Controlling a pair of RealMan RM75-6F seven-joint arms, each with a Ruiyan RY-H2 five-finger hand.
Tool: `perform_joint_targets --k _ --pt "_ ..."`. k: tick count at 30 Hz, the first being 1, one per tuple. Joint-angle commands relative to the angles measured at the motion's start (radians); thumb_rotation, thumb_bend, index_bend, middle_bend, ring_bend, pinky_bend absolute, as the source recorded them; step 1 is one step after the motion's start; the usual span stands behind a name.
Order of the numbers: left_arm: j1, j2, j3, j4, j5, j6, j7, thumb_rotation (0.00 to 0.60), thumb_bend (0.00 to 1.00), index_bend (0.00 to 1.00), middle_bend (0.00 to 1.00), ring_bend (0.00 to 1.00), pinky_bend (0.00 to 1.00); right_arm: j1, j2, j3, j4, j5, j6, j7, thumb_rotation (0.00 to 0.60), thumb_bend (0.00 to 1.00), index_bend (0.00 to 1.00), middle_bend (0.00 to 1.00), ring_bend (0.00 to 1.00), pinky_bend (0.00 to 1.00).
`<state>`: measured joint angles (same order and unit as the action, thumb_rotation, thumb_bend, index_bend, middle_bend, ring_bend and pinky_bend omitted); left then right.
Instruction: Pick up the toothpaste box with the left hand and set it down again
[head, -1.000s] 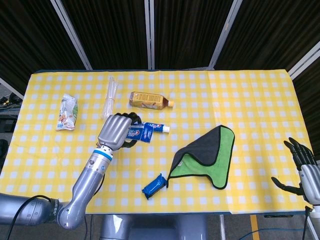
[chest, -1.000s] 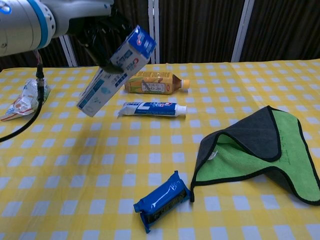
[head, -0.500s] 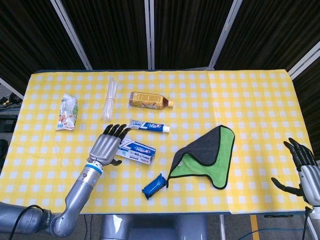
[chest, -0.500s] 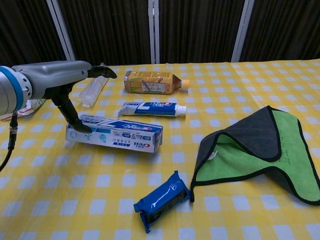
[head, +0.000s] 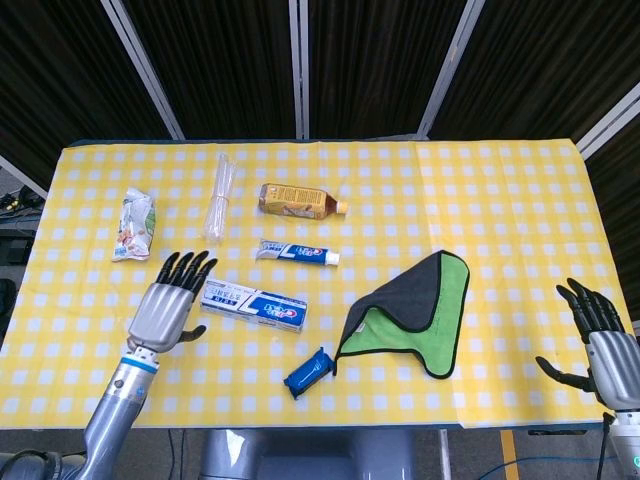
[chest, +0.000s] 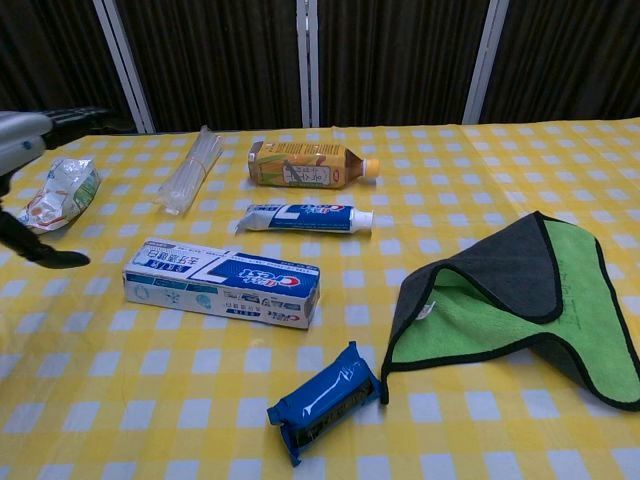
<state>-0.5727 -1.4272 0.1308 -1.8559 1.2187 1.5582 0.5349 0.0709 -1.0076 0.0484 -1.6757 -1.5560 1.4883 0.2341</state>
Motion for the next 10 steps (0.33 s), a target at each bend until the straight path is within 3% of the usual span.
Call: perform_joint_targets --k 1,10 --pt "0.150 -0.018 0.097 0.126 0.153 0.150 -0.088 0.600 0.13 0.04 0.00 0.00 0.00 0.002 -0.010 -0.001 0.003 0.003 -0.004 -0.024 0.600 0.08 0.00 0.00 0.00 0.00" --pt "0.303 0.009 0.143 0.219 0.231 0.235 -0.156 0.600 0.08 0.01 0.00 0.00 0.00 0.005 -0.037 -0.005 0.012 0.004 -0.012 -0.087 0.600 0.08 0.00 0.00 0.00 0.00"
